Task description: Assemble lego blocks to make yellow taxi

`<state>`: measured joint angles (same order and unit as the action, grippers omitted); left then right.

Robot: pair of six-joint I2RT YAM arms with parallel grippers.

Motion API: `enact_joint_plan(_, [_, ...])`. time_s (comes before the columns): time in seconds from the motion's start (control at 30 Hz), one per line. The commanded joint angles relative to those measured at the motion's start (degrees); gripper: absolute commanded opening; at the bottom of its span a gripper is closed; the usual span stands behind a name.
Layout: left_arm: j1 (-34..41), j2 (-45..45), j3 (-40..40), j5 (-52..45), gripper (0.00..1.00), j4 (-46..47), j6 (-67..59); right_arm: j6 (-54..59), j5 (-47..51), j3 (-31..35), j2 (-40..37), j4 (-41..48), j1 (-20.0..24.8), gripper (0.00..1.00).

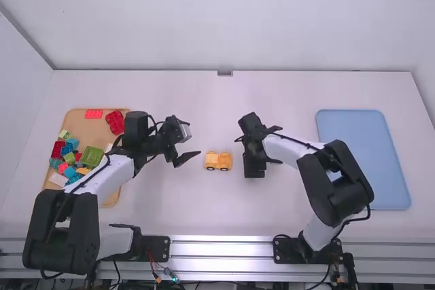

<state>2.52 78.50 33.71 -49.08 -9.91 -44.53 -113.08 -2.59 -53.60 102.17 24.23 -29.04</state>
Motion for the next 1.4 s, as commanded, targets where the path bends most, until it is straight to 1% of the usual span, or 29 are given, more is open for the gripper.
enact_joint_plan(0.0, [-0.2,-1.1,-0.4,-1.5,0.99,0.2,0.2,3.6,-0.3,-0.4,-5.7,1.1,1.0,0.99])
enact_joint_plan(0.07, [-0.2,-1.1,-0.4,-1.5,0.99,0.0,0.2,4.6,0.4,-0.5,-9.4,2.8,1.4,0.99])
enact_joint_plan(0.17, [-0.2,-1.1,-0.4,-1.5,0.99,-0.1,0.2,10.6,1.1,-0.4,-14.2,3.7,2.3,0.99])
enact_joint_plan(0.2, [-0.2,-1.1,-0.4,-1.4,0.99,-0.1,0.2,15.5,1.0,-0.4,-16.4,3.7,2.9,0.99])
enact_joint_plan(0.23, [-0.2,-1.1,-0.4,-1.4,0.99,0.0,0.2,23.6,0.9,-0.4,-19.1,3.7,3.7,0.99])
enact_joint_plan(0.3, [-0.2,-1.1,-0.4,-1.4,0.99,0.0,0.2,34.0,0.9,-0.4,-21.8,3.7,4.5,0.99])
enact_joint_plan(0.33, [-0.2,-1.1,-0.4,-1.2,0.99,0.0,0.2,42.4,1.0,-0.4,-23.7,3.7,5.2,0.98])
enact_joint_plan(0.37, [-0.2,-1.1,-0.4,-1.2,0.99,0.1,0.2,47.3,1.0,-0.4,-24.7,3.7,5.6,0.99])
enact_joint_plan(0.47, [-0.2,-1.1,-0.4,-1.4,0.99,0.5,0.2,70.8,2.7,-0.3,-27.8,3.7,7.3,0.98])
enact_joint_plan(0.5, [-0.2,-1.1,-0.4,-1.4,0.99,0.4,0.2,74.9,2.8,-0.3,-28.1,3.7,7.5,0.99])
enact_joint_plan(0.53, [-0.2,-1.1,-0.4,-1.5,0.99,0.7,0.2,84.6,2.8,-0.3,-28.3,3.7,7.8,0.98])
enact_joint_plan(0.57, [-0.2,-1.1,-0.4,-1.5,0.99,1.3,0.2,89.9,3.1,-0.3,-28.3,3.7,8.1,0.98])
enact_joint_plan(0.7, [-0.2,-1.1,-0.4,-1.6,0.99,2.7,0.2,103.3,7.4,-0.3,-27.5,2.4,9.7,0.99])
enact_joint_plan(0.73, [-0.2,-1.1,-0.4,-1.8,0.99,2.9,0.2,104.5,7.7,-0.3,-27.3,2.3,10.0,0.99])
enact_joint_plan(0.83, [-0.2,-1.1,-0.4,-4.7,0.99,3.8,0.2,110.1,8.2,-0.3,-26.9,-0.3,11.5,0.99])
enact_joint_plan(0.87, [-0.2,-1.0,-0.4,-6.8,0.99,3.9,0.1,113.6,7.8,-0.3,-26.7,-1.6,12.4,0.99])
enact_joint_plan(0.9, [-0.1,-0.9,-0.4,-7.5,0.99,3.9,-0.3,117.0,6.5,-0.3,-26.5,-1.8,12.9,0.98])
enact_joint_plan(0.93, [0.3,-0.5,-0.4,-8.9,0.99,3.9,-2.1,124.0,2.8,-0.3,-26.2,-1.8,13.5,0.98])
enact_joint_plan(0.97, [0.5,-0.4,-0.4,-9.1,0.99,4.0,-2.8,126.2,1.3,-0.3,-25.9,-1.7,13.7,0.98])
enact_joint_plan(1.0, [1.0,0.4,-0.4,-9.0,0.99,4.0,-5.0,134.2,-5.3,-0.2,-25.1,-1.5,14.4,0.99])
enact_joint_plan(1.03, [1.5,1.3,-0.4,-8.6,0.99,4.0,-6.2,139.7,-11.4,0.2,-24.4,-1.6,15.1,0.99])
enact_joint_plan(1.1, [1.9,2.7,-0.4,-8.6,0.99,3.6,-7.0,146.9,-20.7,1.3,-23.6,-2.4,16.5,0.98])
enact_joint_plan(1.2, [2.4,5.8,-0.4,-8.6,0.99,1.6,-7.0,158.4,-34.1,4.6,-23.0,-5.1,19.1,0.99])
enact_joint_plan(1.23, [2.3,7.6,-0.4,-9.0,0.99,0.1,-7.0,165.5,-41.2,7.4,-22.6,-7.3,20.9,0.99])
enact_joint_plan(1.3, [2.4,9.0,-0.4,-9.0,0.99,-1.2,-7.0,169.4,-44.8,9.5,-22.1,-9.0,22.1,0.99])
enact_joint_plan(1.37, [2.7,11.4,-0.4,-9.0,0.99,-3.5,-7.0,174.1,-49.4,13.4,-20.7,-12.4,24.1,0.99])
